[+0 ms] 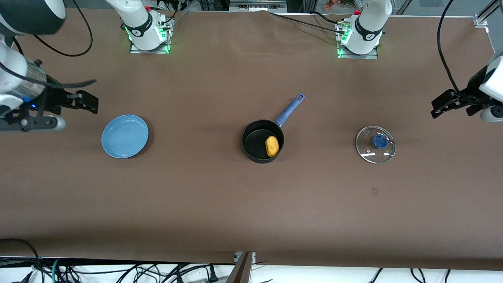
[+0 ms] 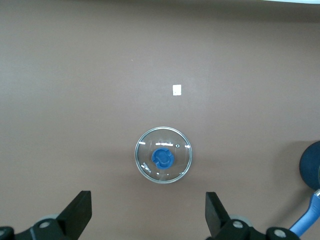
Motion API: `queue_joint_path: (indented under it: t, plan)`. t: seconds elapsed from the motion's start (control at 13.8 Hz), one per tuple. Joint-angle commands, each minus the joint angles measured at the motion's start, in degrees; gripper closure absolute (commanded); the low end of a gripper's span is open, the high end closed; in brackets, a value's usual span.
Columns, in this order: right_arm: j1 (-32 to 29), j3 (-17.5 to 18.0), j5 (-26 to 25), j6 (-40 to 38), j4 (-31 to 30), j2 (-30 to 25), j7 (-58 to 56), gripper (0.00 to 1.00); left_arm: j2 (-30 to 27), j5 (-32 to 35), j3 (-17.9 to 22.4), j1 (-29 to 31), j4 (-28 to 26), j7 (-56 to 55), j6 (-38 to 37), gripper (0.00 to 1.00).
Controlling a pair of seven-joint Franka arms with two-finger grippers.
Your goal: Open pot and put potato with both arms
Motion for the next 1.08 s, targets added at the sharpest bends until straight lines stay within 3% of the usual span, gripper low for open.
queue_joint_path:
  t: [0.0, 0.07, 0.29, 1.01]
  plan:
    - [-1.14, 0.79, 0.79, 0.98, -4.49, -6.46, -0.39, 0.00, 0.93, -1.83, 2.01, -1.14, 1.13, 0.45, -2.68, 0.00]
    - [-1.83, 0.79, 0.96, 0.20, -4.93, -7.42, -0.48, 0.00, 0.84, -1.75, 4.98, -4.45, 1.05, 0.46, -2.86, 0.00]
    - [-2.45, -1.31, 4.30, -1.29, -7.92, -8.66, -0.74, 0.00, 0.05, -1.66, 20.52, -19.65, 0.61, 0.37, -3.48, 0.00]
    - [-2.46, -3.69, 5.18, -3.41, -9.95, -8.75, -3.11, 0.00, -0.83, -3.24, 21.27, -20.39, 0.25, 0.11, -3.65, 0.00]
